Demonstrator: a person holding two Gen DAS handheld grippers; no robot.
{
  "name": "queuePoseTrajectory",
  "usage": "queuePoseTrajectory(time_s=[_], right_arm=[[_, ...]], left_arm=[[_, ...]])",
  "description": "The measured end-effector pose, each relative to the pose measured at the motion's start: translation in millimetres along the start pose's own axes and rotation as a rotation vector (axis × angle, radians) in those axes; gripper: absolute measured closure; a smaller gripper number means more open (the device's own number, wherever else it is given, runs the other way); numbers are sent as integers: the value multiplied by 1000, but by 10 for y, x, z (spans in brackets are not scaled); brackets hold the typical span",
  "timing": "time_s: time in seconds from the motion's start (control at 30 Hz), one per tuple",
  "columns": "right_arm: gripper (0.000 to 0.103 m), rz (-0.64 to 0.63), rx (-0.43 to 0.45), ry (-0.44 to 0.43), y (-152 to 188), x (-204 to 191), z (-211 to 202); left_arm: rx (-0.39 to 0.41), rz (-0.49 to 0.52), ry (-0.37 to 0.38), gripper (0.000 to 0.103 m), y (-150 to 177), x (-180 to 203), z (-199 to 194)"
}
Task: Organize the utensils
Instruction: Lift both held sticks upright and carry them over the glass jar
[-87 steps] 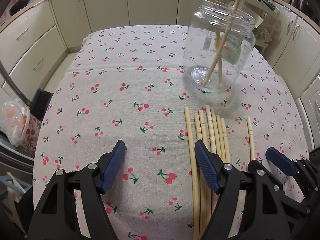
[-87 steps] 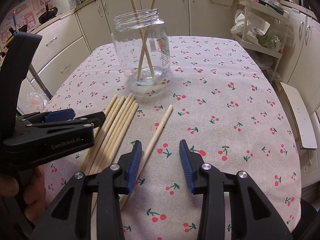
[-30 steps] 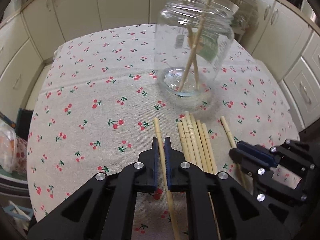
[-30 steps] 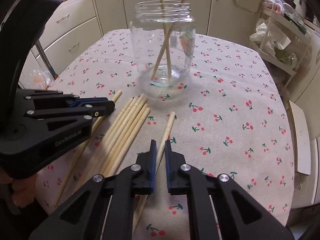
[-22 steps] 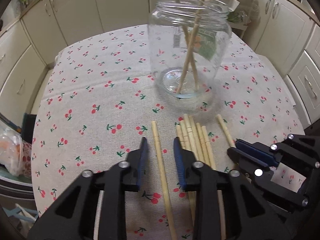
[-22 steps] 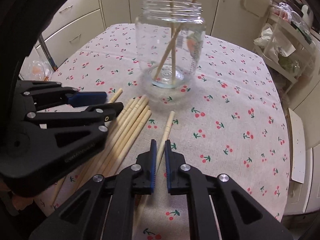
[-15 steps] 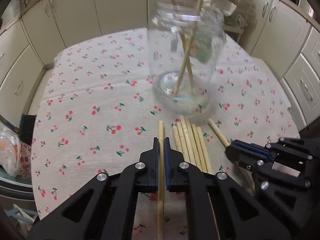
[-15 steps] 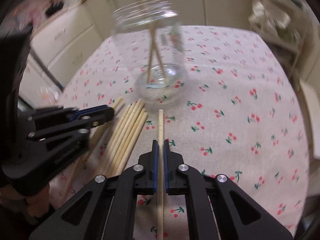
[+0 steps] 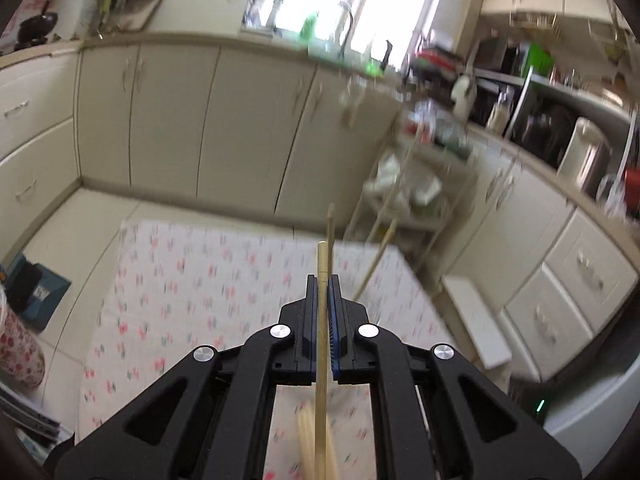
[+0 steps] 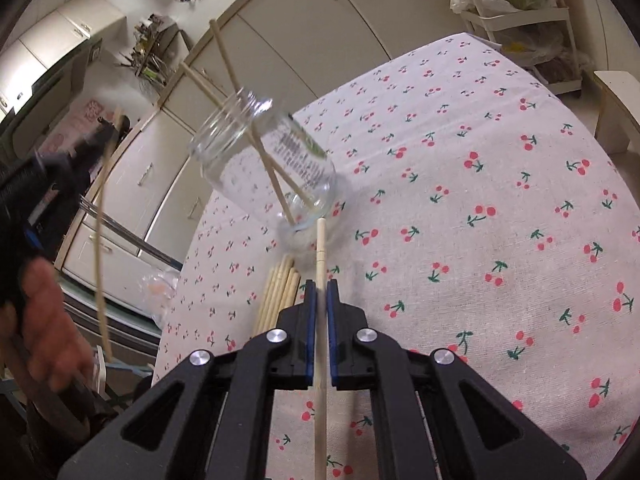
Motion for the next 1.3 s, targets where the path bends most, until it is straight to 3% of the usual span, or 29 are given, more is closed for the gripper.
queuePoseTrajectory(time_s=[0.23,0.37,0.7,1.03,1.3], right_arm=[[97,21,33,-34,-10,31,-12],[97,35,42,-53,19,48,12],[97,58,85,-95,0,98,-4],[97,85,213,-123,-213,131,-210],[97,90,269,-116,-388,159,-308]], left_arm=[[174,-43,39,98,-450,299,-40],[272,-59,7,98,-655,407,44],[422,-70,-41,98,-886,466,367],[401,11,-86,98,-514,393,655],[353,53,-107,98,-239,243,646]])
Point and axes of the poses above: each gripper's, at about its wrist camera, not at the fingertips, and z roughly the way its jaws point, x to its right, y to its underside, the point moved 6 cm from there along z, roughly the way its jaws point, and after that the axes turned 13 degrees about -z, right-handed, at the moved point
